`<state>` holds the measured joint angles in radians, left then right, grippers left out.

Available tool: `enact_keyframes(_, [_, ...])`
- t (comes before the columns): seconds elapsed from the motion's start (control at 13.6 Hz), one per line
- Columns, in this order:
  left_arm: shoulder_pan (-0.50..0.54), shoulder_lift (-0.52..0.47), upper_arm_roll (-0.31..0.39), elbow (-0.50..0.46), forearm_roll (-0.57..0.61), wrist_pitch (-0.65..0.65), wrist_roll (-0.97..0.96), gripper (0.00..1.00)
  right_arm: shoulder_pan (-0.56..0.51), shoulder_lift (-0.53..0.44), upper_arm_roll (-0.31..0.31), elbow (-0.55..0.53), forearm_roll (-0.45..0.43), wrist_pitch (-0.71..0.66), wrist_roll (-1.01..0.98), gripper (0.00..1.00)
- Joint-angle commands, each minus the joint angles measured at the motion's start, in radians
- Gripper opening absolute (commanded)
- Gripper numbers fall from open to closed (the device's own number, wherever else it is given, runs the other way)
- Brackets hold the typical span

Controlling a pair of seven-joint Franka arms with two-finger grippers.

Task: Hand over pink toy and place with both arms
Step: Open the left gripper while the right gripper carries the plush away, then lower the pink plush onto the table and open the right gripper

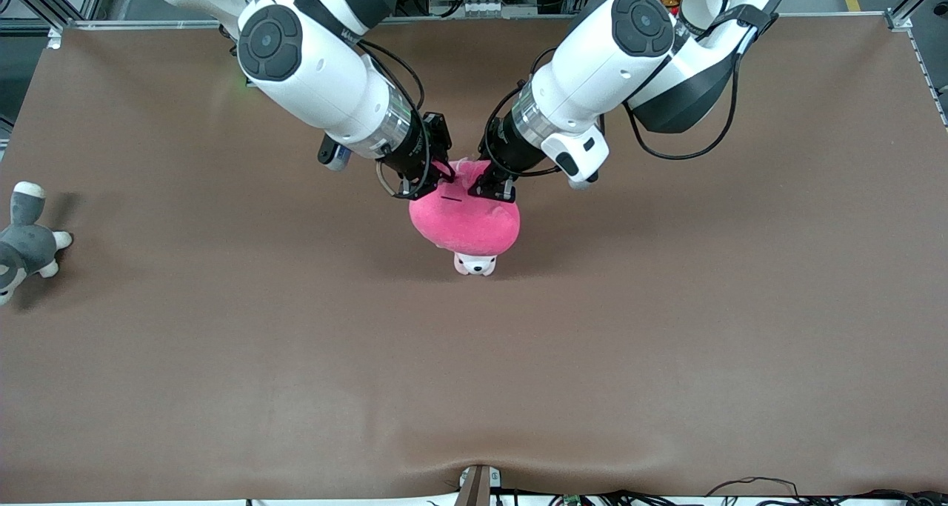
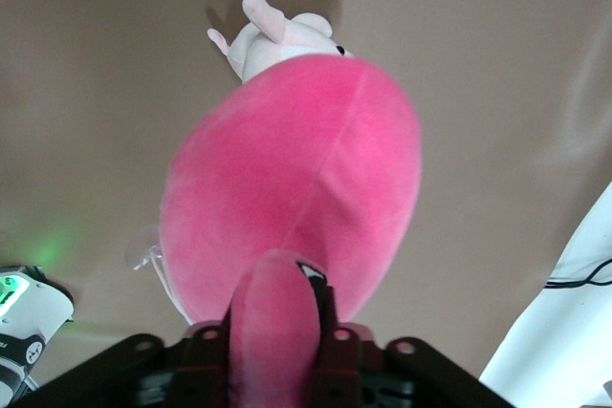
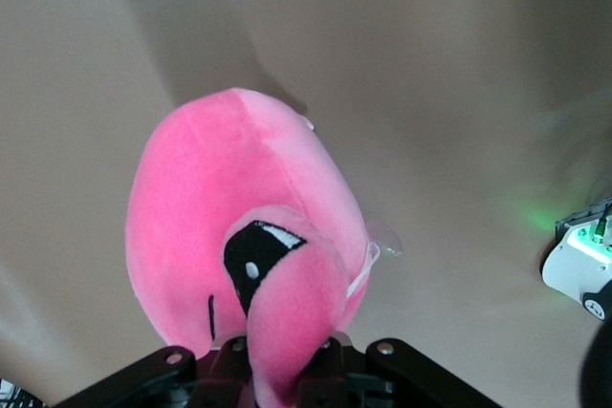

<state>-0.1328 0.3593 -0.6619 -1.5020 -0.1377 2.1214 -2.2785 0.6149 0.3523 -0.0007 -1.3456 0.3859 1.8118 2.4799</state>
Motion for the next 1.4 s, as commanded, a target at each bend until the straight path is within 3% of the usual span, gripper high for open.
enact_keyframes(0.0, [0.007,-0.006,0.021,0.026,0.027,-0.007,-0.016,1.0,-0.021,0.0,0.005,0.011,-0.016,-0.038,-0.012,0.0])
enact_keyframes(0.44, [0.088,-0.034,0.022,0.083,0.128,-0.128,0.032,1.0,-0.219,-0.009,0.005,0.091,-0.007,-0.238,-0.223,0.0])
enact_keyframes(0.66, [0.169,-0.095,0.021,0.085,0.147,-0.25,0.283,1.0,-0.341,-0.007,0.002,0.089,-0.027,-0.238,-0.361,0.0])
enact_keyframes(1.03, [0.317,-0.14,0.022,0.082,0.148,-0.412,0.706,1.0,-0.584,0.031,0.004,0.017,-0.03,-0.239,-0.766,0.0])
enact_keyframes(1.33, [0.423,-0.14,0.025,0.085,0.15,-0.462,0.928,1.0,-0.768,0.154,0.004,-0.01,-0.029,-0.249,-1.097,0.0])
